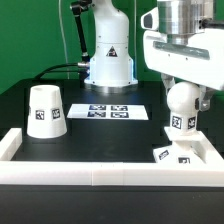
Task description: Assemble lamp
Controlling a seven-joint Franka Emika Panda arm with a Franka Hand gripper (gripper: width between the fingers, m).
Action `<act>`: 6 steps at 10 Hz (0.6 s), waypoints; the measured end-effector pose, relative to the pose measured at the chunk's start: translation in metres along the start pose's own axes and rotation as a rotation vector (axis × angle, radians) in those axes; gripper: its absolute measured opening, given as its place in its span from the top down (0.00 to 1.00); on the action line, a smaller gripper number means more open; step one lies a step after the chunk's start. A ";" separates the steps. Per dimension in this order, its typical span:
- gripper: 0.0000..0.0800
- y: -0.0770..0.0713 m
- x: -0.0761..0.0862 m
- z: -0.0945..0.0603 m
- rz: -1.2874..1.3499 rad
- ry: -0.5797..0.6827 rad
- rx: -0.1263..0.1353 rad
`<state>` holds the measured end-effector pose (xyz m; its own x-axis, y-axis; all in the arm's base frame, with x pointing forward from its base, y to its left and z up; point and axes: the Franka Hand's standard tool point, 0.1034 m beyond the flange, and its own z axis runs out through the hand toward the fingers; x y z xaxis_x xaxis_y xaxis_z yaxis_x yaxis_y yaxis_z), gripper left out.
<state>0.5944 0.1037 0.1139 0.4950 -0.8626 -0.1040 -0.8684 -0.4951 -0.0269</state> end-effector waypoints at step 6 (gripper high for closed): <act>0.13 -0.001 -0.001 0.000 -0.546 0.006 -0.003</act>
Offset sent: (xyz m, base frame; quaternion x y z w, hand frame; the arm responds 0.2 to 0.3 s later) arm 0.0065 0.0027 -0.0002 0.0145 -0.0032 -0.3316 0.9433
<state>0.5946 0.1051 0.1136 0.8741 -0.4807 -0.0698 -0.4850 -0.8715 -0.0724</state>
